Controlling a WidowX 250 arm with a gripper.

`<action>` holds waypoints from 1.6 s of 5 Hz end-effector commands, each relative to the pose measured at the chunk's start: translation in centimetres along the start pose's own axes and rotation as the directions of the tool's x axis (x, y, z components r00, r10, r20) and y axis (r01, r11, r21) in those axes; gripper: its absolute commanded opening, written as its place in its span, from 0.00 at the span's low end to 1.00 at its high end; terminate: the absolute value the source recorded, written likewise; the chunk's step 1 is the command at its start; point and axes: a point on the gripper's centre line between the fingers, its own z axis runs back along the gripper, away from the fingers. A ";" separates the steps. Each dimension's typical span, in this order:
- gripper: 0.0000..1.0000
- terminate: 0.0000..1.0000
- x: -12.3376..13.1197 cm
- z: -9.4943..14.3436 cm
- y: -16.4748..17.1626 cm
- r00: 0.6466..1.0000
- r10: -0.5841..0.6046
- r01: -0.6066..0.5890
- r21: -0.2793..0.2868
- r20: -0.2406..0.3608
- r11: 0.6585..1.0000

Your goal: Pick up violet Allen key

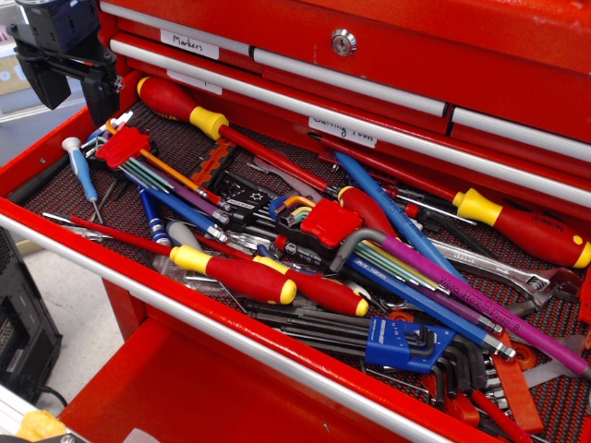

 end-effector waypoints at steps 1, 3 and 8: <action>1.00 0.00 0.0 0.0 0.0 1.000 0.000 0.000 0.000 0.000 1.000; 1.00 0.00 -0.5 2.2 -5.8 0.882 -0.426 0.427 0.043 0.201 0.903; 1.00 0.00 -0.8 5.9 -24.5 0.296 -0.955 0.955 -0.018 -0.023 0.296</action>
